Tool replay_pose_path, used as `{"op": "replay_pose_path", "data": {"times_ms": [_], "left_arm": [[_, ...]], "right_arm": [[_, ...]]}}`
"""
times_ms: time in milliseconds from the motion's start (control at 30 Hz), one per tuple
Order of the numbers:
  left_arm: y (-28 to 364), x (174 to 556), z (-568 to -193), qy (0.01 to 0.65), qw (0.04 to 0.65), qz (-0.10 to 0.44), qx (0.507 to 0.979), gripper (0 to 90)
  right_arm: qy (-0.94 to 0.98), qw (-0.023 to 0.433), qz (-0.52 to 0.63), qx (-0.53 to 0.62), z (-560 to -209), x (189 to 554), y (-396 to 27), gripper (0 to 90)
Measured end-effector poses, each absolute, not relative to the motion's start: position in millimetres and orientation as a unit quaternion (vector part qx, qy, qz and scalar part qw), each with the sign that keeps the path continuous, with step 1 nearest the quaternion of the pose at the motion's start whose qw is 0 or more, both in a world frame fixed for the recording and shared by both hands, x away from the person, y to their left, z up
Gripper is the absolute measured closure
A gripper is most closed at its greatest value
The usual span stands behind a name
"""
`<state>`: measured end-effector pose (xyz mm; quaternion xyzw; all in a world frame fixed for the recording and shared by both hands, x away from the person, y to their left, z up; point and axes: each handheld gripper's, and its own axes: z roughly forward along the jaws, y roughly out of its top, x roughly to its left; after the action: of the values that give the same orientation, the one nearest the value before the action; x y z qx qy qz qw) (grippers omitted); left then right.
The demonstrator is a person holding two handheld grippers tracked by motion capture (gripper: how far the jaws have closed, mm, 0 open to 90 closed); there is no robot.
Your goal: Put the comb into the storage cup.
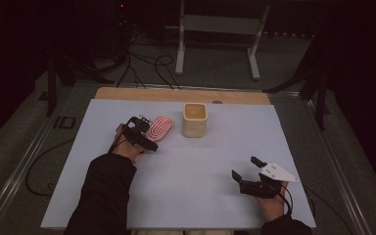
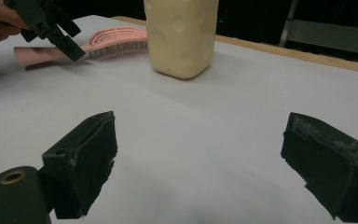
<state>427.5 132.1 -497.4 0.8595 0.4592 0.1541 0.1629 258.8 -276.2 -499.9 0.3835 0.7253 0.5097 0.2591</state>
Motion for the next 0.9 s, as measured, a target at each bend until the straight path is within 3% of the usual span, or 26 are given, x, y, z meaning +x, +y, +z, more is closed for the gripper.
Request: {"op": "replay_pose_path", "data": {"times_ms": [233, 433, 467, 567, 733, 900], "left_arm": [[130.2, 429.2, -503.8, 0.463, 0.157, 0.131, 0.862, 0.2], [131.3, 430.1, -505.5, 0.468, 0.156, 0.112, 0.863, 6.8], [131.3, 429.1, -504.1, 0.463, 0.163, 0.102, 0.865, 13.6], [130.9, 428.7, -502.4, 0.461, 0.168, 0.088, 0.867, 22.4], [131.7, 429.8, -500.1, 0.469, 0.163, 0.081, 0.864, 30.2], [136.7, 432.4, -497.4, 0.483, 0.163, 0.079, 0.856, 46.2]], "right_arm": [[0.726, 0.259, 0.508, 0.384, -500.1, 259.0, -276.1, 10.2], [0.728, 0.26, 0.506, 0.383, -500.2, 259.3, -276.1, 10.2], [0.728, 0.259, 0.505, 0.384, -500.3, 259.3, -276.0, 10.2], [0.729, 0.26, 0.503, 0.385, -500.3, 259.3, -275.8, 10.2], [0.729, 0.26, 0.503, 0.384, -500.6, 259.5, -275.4, 10.2], [0.73, 0.259, 0.502, 0.384, -501.0, 259.8, -274.8, 10.2]]}}
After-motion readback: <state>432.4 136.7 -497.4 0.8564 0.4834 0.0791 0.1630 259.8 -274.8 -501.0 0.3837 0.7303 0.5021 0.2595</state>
